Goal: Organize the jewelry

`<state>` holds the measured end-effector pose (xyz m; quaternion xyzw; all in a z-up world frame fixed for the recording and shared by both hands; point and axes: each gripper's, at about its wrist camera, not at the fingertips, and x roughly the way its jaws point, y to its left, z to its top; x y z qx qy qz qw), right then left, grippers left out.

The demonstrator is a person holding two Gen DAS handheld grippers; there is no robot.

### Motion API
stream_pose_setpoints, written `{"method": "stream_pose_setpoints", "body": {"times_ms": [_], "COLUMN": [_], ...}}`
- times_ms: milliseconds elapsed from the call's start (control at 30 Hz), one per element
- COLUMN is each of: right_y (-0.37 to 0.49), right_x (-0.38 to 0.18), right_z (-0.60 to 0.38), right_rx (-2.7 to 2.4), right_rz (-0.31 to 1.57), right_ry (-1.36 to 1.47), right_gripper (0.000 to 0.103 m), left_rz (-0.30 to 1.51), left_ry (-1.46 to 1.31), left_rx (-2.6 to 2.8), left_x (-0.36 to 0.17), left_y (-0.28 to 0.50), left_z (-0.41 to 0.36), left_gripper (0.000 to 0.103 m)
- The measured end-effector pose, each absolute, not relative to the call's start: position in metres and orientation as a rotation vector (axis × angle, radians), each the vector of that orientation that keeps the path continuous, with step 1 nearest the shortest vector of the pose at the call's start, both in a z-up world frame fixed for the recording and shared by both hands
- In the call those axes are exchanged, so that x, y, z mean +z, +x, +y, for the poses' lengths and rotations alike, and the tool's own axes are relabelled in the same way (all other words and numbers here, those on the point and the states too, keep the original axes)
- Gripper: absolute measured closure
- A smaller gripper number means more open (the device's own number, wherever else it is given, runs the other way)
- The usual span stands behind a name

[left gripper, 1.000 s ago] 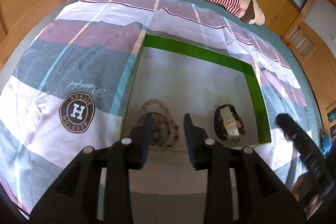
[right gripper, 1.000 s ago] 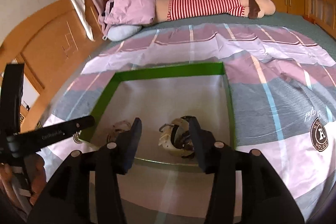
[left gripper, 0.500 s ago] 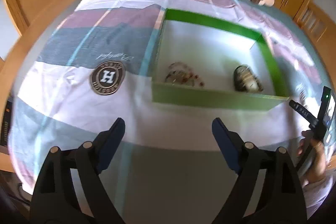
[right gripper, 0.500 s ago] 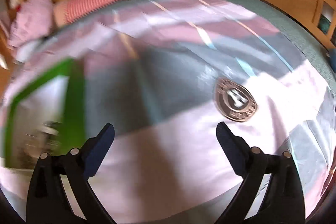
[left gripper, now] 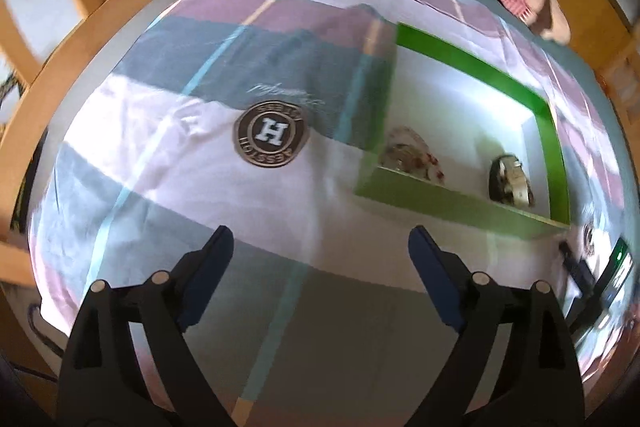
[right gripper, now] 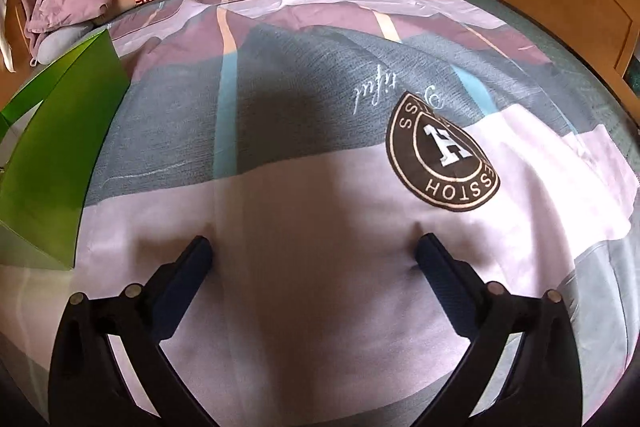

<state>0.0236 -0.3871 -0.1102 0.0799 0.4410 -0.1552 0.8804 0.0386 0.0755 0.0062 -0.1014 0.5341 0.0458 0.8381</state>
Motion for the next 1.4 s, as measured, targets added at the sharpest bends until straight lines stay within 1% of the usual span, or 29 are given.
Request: {"method": "stream_pose_setpoints", "body": {"times_ms": [67,133,333,467,600,800,967,1167,1400], "right_y": [0.022,0.026,0.027,0.027,0.027,0.026,0.027,0.027,0.029], "right_x": [-0.11,-0.109,-0.108,-0.108,-0.108,-0.108,-0.108,-0.108,-0.108], "right_z": [-0.388,-0.388,-0.388,-0.387,-0.388,-0.388,-0.388,-0.388,-0.385], "right_rx": [-0.32,-0.324,-0.325,-0.326,-0.326,-0.326,-0.326,-0.326,-0.349], "right_rz": [0.917,0.919,0.919,0.92,0.92,0.92,0.92,0.92,0.931], "right_ry": [0.174,0.169,0.173,0.172,0.173,0.173,0.174,0.174,0.163], "right_gripper": [0.001,0.001,0.001,0.001,0.001,0.001,0.001,0.001,0.001], "left_rz": [1.142,1.15,1.237,1.249,1.205,1.113,1.008,0.97,0.904], "left_ry": [-0.221,-0.212,-0.259,-0.268,-0.255,-0.164,-0.124,-0.125,-0.037], "left_rx": [0.095,0.115,0.197,0.192,0.149,0.071,0.007,-0.041,-0.053], "left_x": [0.005,0.001,-0.024,-0.027,-0.017,0.0,0.016,0.019,0.019], "left_y": [0.038,0.04,0.055,0.054,0.048,0.045,0.038,0.033,0.031], "left_z": [0.081,0.087,0.114,0.116,0.103,0.071,0.05,0.031,-0.003], "left_gripper": [0.013,0.01,0.01,0.01,0.01,0.01,0.01,0.009,0.006]}}
